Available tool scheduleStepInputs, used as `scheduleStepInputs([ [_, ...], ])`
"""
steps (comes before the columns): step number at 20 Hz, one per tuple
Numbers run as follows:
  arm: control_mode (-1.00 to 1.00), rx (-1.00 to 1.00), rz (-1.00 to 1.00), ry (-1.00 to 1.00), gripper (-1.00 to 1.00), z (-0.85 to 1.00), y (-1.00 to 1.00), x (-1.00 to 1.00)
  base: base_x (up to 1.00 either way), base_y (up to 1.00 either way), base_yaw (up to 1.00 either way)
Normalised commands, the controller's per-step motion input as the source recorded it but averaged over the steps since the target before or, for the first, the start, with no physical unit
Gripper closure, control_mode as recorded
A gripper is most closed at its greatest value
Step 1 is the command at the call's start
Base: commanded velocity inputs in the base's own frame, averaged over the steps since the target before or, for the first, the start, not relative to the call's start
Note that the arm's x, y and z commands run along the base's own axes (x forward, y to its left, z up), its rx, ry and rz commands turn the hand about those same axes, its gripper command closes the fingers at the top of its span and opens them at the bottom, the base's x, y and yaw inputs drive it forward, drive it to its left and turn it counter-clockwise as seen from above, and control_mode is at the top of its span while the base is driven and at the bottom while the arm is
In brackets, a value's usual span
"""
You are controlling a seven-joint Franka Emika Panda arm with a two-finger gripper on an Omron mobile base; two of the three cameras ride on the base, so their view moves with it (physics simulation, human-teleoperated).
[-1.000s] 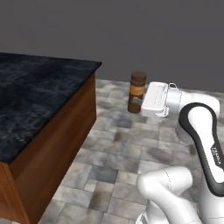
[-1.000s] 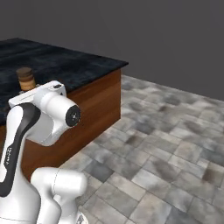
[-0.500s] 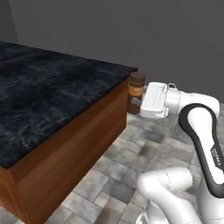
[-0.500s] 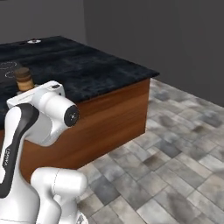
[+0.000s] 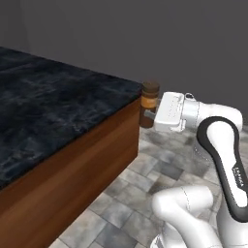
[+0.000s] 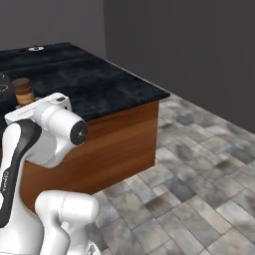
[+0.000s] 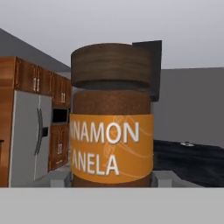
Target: Take the cinnamon bottle from the cabinet and place it on the dining table, next to the plate with the cupcake. Then take the chocolate from the dining counter and place it on the cupcake plate.
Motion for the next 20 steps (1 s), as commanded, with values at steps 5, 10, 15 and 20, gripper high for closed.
scheduleStepInputs([
  [5, 1.00, 0.00, 0.00, 0.00, 1.00, 0.00, 0.00, 0.00, 0.61, -1.00, 0.17],
  [10, 1.00, 0.00, 0.00, 0.00, 1.00, 0.00, 0.00, 0.00, 0.57, -1.00, 0.18],
  [15, 1.00, 0.00, 0.00, 0.00, 1.00, 0.00, 0.00, 0.00, 0.57, -1.00, 0.20],
  [20, 1.00, 0.00, 0.00, 0.00, 1.00, 0.00, 0.00, 0.00, 0.72, -0.97, 0.23],
])
